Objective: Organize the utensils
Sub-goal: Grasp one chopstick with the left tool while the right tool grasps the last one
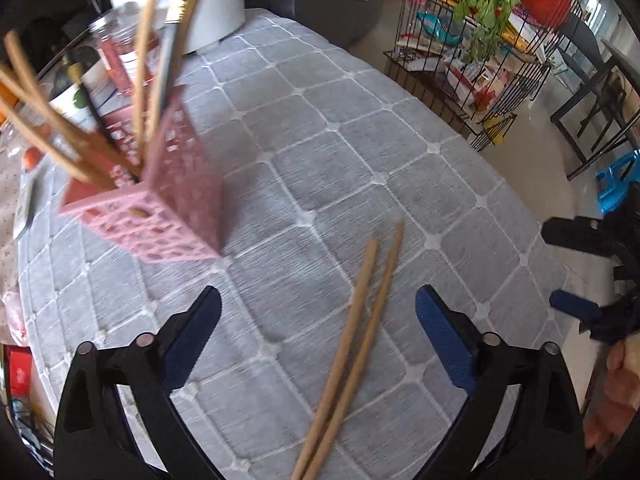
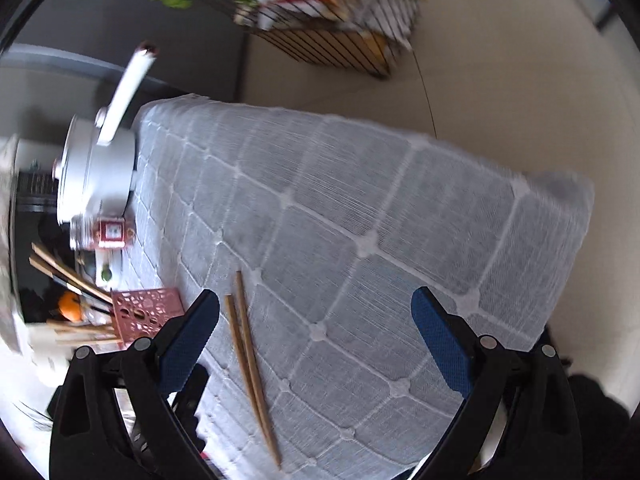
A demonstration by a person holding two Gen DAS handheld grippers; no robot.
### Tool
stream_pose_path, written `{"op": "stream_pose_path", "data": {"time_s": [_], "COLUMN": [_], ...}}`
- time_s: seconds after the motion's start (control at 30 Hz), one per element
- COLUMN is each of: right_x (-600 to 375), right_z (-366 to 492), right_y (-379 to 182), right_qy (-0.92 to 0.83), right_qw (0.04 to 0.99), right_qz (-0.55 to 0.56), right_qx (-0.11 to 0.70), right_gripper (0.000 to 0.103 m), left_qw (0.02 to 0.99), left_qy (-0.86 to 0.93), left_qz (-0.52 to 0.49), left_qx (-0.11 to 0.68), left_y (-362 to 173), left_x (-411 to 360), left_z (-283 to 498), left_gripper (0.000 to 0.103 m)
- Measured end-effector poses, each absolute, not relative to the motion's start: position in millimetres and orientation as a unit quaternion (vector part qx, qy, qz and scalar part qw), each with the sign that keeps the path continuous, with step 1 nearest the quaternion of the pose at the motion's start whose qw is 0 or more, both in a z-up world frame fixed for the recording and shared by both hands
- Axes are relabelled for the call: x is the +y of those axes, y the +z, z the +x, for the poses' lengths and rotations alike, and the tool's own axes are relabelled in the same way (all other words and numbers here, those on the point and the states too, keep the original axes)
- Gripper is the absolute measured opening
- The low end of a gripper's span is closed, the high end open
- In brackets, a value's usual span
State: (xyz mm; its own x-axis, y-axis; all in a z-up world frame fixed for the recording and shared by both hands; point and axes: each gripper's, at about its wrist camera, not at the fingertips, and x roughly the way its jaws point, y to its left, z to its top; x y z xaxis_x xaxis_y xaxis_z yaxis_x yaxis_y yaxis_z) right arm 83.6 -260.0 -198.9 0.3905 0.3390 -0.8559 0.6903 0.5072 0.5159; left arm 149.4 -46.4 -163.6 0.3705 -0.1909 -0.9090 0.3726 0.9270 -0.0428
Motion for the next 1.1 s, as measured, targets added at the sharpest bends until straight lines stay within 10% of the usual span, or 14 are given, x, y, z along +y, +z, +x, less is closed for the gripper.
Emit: {"op": "stream_pose_path", "data": {"time_s": [0.63,1.1], "right_x": [-261,-170], "right_z": [92,145], "right_y": [-187,-205], "right_qy": [-0.119,-0.084], "right_qw": [0.705,0.733], "right_qz": [0.444,0.318], "right_qx": [0.539,0.596], "right_gripper": [0.094,0.094], "left_qw": [0.769,0.839], "left_qy": [-0.19,-0.184], "left_qz": [0.122,0.092], "left_qx": [0.598,0.503], "left_y": [-197,-139], "left_x": [-67,9], "left_z": [176,110], "left_gripper": [0.012,0.007]}}
